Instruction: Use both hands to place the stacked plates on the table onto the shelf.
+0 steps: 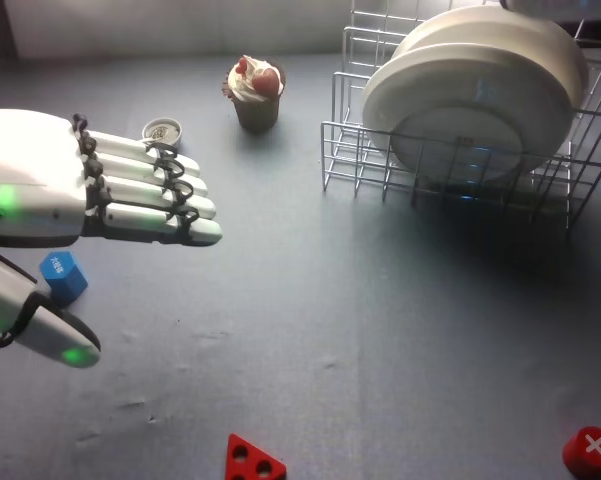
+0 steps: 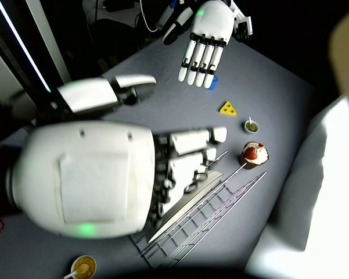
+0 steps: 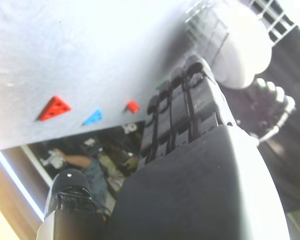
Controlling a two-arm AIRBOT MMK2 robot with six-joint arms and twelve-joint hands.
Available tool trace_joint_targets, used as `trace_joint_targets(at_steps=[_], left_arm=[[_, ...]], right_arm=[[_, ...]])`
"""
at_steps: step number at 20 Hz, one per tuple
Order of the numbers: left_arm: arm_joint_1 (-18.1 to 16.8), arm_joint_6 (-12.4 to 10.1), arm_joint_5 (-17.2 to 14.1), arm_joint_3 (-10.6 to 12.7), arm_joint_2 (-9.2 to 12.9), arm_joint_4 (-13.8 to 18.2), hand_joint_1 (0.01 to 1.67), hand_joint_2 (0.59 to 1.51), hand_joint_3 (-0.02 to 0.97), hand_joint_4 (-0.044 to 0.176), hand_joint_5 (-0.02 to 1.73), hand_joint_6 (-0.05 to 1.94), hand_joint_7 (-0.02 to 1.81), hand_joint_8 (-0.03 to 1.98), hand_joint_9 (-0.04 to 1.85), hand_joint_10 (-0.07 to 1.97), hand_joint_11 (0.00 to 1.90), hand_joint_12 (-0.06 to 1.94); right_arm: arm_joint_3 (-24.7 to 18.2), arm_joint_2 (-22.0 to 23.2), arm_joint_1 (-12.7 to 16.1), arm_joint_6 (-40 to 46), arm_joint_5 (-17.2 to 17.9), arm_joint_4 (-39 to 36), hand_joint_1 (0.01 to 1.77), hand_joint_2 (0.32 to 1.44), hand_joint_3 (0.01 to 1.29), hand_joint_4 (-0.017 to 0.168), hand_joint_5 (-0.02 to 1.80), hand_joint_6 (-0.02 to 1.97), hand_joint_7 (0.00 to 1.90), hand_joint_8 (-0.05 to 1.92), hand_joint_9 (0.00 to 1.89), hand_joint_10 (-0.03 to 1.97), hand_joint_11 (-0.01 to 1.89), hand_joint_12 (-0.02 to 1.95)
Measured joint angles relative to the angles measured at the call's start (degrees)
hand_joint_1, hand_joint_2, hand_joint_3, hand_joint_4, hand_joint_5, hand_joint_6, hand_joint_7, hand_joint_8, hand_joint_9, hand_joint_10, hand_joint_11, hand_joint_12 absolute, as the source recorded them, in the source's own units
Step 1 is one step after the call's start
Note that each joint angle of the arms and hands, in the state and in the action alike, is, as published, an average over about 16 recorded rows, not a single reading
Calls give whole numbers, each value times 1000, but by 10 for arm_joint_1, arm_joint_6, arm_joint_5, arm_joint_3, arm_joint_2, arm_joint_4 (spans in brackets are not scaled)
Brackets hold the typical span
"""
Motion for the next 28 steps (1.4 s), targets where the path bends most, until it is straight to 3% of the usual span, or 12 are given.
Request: trace_joint_targets(at_steps=[6,12,21,28], left_arm=[[1,-3,2,-3,2,-1,14,1064,-3,-1,90,20,139,0,137,10,131,14],[1,-5,3,-3,4,-2,14,1066,-3,-1,85,20,135,0,142,10,124,13],[1,-7,2,-2,8,-1,14,1092,-3,-1,73,20,114,0,121,10,89,13],[1,-7,1,-1,10,0,14,1111,-3,-1,67,20,99,0,104,10,68,13]], right_arm=[[-103,86,-14,-271,41,38,287,1032,13,31,307,9,425,12,517,15,618,-11],[-212,196,-67,-461,60,76,183,1041,13,13,233,9,371,12,467,15,552,-3],[-301,321,-172,-495,93,72,151,1154,13,1,166,10,333,13,465,16,574,20],[-329,355,-209,-495,115,60,170,1231,13,1,128,10,307,13,456,16,587,30]])
